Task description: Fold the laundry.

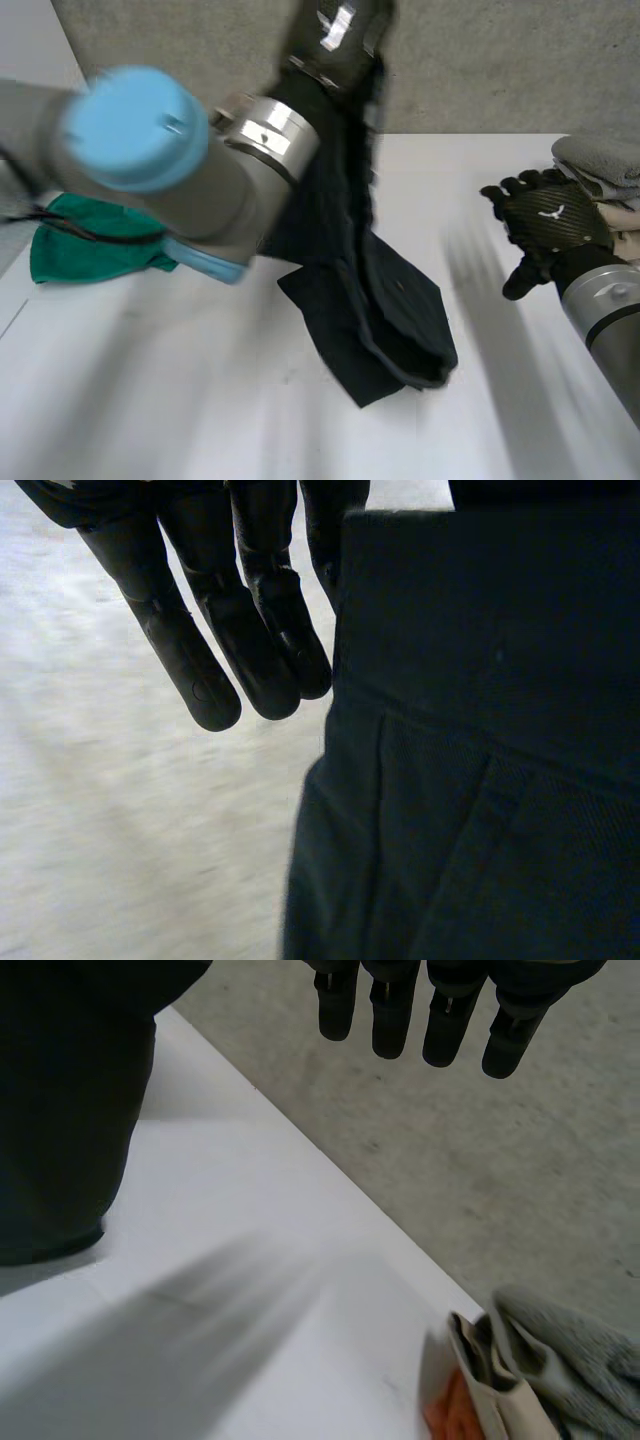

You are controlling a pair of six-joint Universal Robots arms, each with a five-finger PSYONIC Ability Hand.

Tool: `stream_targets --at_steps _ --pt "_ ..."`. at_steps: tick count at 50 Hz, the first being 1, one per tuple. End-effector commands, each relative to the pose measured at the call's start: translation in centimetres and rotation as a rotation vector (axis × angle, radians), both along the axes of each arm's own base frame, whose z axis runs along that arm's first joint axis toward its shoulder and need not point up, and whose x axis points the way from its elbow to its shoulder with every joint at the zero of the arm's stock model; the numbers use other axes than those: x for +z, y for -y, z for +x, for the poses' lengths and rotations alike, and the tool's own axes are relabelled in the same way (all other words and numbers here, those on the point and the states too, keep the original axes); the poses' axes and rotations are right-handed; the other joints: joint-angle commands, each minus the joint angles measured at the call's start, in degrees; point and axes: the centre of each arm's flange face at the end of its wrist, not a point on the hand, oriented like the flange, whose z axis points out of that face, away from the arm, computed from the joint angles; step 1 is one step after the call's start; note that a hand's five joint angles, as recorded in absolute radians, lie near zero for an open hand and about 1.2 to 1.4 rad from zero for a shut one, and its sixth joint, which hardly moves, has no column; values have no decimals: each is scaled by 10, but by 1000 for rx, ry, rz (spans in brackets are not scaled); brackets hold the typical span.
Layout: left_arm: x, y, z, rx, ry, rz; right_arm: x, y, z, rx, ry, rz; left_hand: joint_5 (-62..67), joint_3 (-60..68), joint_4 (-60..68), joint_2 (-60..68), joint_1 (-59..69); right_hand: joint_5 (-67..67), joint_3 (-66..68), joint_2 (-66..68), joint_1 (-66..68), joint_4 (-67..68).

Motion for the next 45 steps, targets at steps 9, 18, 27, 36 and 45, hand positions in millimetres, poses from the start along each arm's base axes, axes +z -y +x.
stream_targets --at_steps 9,18,27,36,45 --pt "-71 -17 -64 -258 -36 94 3 22 -30 -115 4 -7 -552 -559 -564 -563 -522 -27 -25 -25 -33 -25" --pt "-7 0 -11 -107 -105 66 36 8 -23 -16 -17 -113 -552 -559 -564 -563 -522 -27 -25 -25 -33 -25" --pt "-11 -26 52 0 -8 220 40 -40 -1 333 -136 -57 -536 -542 -547 -546 -505 -27 -25 -25 -33 -25" --pt "-94 -40 112 239 236 629 16 -81 10 562 -269 -12 -465 -471 -476 -475 -434 -27 -25 -25 -33 -25" --pt "-141 -68 137 301 373 814 -12 -123 28 778 -428 -77 -473 -479 -485 -484 -443 -27 -25 -25 -33 -25"
